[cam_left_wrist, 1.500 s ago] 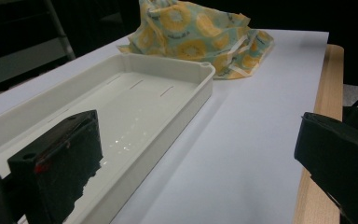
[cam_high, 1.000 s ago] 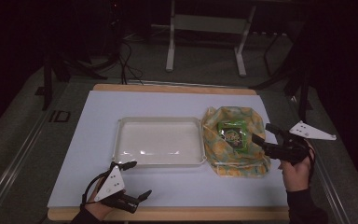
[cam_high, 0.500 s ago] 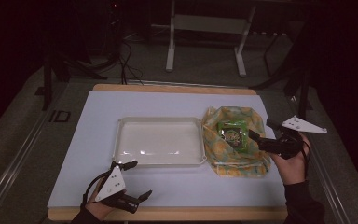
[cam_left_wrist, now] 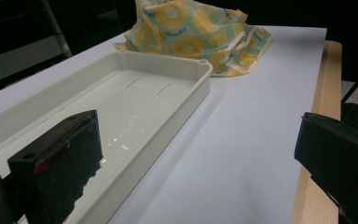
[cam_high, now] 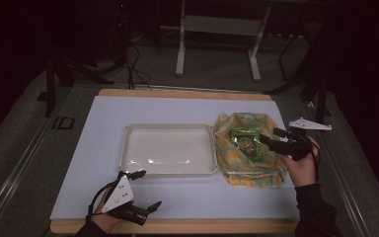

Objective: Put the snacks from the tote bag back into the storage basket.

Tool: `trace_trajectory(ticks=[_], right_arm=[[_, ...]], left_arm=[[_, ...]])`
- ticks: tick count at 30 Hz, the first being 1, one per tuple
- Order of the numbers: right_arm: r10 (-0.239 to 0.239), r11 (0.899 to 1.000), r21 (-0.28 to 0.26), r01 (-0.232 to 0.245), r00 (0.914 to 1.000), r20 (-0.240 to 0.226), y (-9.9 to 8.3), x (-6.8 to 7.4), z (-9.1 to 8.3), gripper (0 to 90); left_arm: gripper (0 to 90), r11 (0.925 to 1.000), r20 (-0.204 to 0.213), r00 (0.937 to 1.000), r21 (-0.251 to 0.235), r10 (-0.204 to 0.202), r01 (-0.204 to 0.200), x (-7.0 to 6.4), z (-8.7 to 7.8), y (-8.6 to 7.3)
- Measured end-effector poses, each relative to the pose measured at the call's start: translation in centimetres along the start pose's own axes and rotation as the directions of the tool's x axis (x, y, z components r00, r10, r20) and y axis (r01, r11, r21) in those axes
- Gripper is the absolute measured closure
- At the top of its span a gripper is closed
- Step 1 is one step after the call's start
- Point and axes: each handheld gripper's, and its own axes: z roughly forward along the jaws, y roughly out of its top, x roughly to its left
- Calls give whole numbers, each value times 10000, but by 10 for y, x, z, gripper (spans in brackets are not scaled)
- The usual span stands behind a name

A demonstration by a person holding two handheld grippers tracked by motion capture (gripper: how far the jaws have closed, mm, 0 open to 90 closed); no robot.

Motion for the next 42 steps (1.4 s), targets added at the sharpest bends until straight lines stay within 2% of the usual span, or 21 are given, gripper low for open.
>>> trace_trajectory(ticks=[12, 20, 28, 33, 42], right_arm=[[550, 9960, 695, -559, 9984, 148, -4, -14, 22, 371], [1007, 9877, 1171, -1038, 9944, 319, -6, -25, 33, 445], [1446, 9712, 1846, -1507, 9884, 463, -13, -35, 46, 488], [1592, 9613, 2211, -1641, 9864, 400, -18, -38, 54, 513], [2059, 9386, 2704, -2142, 9768, 591, -27, -48, 68, 562]], left_arm=[[13, 10000, 30, 10000, 31, 31, -31, 0, 1, 0], [13, 10000, 33, 10000, 50, 50, -50, -1, 1, 0], [13, 9999, 54, 9999, 88, 95, -95, -1, 2, 0], [12, 9999, 83, 9999, 109, 133, -134, -1, 3, 0], [13, 9998, 98, 9998, 138, 148, -149, -1, 3, 0]])
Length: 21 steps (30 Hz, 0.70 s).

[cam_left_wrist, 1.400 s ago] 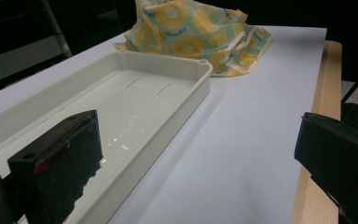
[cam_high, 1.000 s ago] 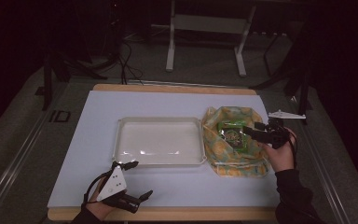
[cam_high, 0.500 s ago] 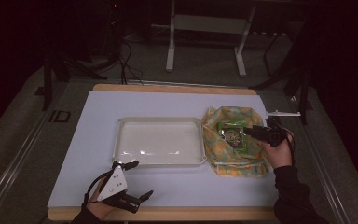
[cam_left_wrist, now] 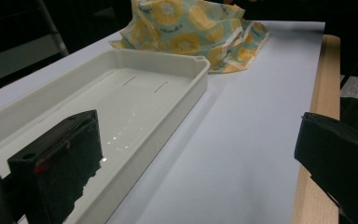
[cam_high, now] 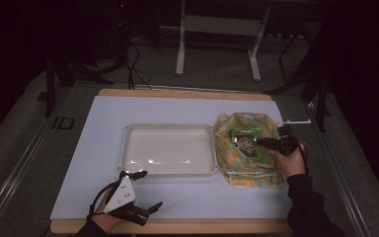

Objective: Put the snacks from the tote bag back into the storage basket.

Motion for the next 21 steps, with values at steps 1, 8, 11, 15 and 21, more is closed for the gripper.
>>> trace_trajectory(ticks=[1, 8, 11, 15, 21], right_arm=[[14, 10000, 71, -14, 10000, -25, -1, -1, 2, 574], [242, 9982, 551, -227, 9994, -265, -3, -7, 11, 638], [327, 9970, 712, -299, 9987, -381, -3, -7, 13, 659], [327, 9955, 904, -283, 9983, -474, -3, -7, 16, 683], [428, 9897, 1388, -337, 9971, -624, -3, -9, 24, 709]], left_arm=[[13, 10000, -3, 10000, 2, 28, -28, 0, 0, 0], [13, 10000, -13, 10000, -30, -14, 14, 0, 0, 0], [13, 10000, 1, 10000, -19, -9, 9, 0, 0, 0], [13, 10000, 3, 10000, -11, -15, 15, 0, 0, 0], [13, 10000, -42, 10000, 1, 3, -3, 0, 0, 0]])
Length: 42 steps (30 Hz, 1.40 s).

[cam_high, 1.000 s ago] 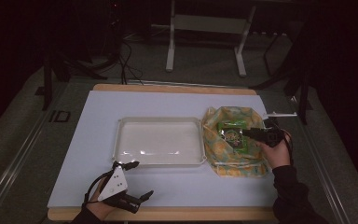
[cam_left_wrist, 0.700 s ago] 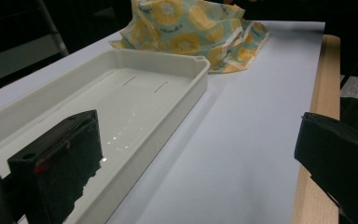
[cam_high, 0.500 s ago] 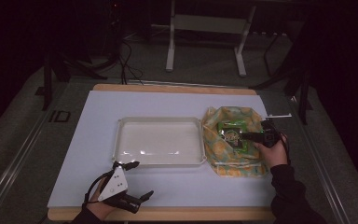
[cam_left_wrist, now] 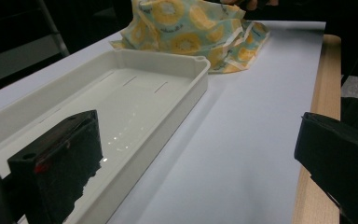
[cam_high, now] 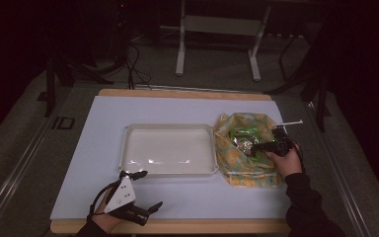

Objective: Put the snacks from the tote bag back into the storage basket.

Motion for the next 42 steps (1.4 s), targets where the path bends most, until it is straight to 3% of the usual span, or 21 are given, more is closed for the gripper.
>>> trace_trajectory(ticks=[4, 16, 25, 29, 42], right_arm=[[49, 9999, 162, -50, 10000, 45, 0, 0, 4, 744], [-108, 9982, 589, 61, 9969, 783, 2, 14, 9, 861], [423, 9985, 319, -445, 9970, 643, 0, 13, 7, 888], [380, 9990, 229, -395, 9972, 641, 0, 13, 5, 890], [887, 9921, -917, -854, 9955, 320, -3, 14, -28, 893]], left_arm=[[13, 10000, -5, 10000, 4, 4, -4, 0, 0, 0], [13, 10000, 2, 10000, 23, 52, -52, -1, 1, 0], [13, 10000, -21, 10000, 27, 60, -60, -1, 1, 0], [13, 10000, -32, 10000, 25, 68, -68, -1, 1, 0], [13, 10000, -18, 10000, 16, 78, -78, -1, 1, 0]])
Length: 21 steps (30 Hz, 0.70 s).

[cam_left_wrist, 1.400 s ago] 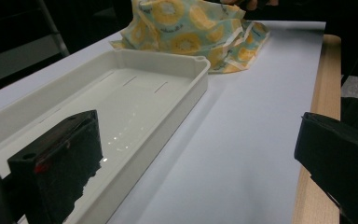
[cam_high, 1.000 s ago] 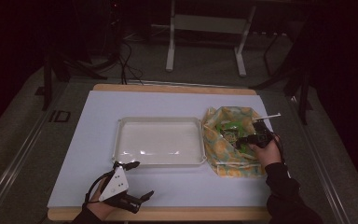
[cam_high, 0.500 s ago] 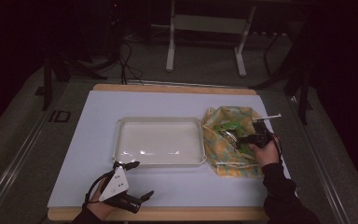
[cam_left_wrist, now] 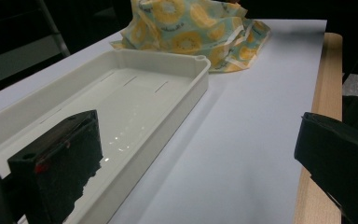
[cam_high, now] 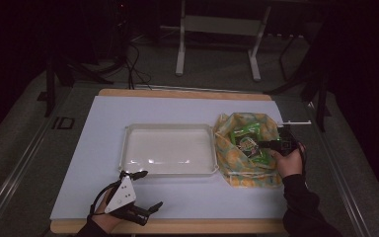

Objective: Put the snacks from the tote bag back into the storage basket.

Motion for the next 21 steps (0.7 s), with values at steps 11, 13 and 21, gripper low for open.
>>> trace_trajectory(ticks=[11, 13, 21], right_arm=[[15, 9969, -787, -24, 9999, -118, 1, 2, -23, 893], [-2, 9962, -870, -8, 9999, -121, 1, 3, -27, 892], [124, 9906, -1357, -160, 9996, -269, 3, 2, -40, 892]], left_arm=[[13, 10000, -55, 10000, -6, 37, -37, 0, 0, 0], [13, 10000, -70, 10000, -25, -17, 17, 1, 0, 0], [13, 10000, -56, 10000, -3, 30, -30, 0, 0, 0]])
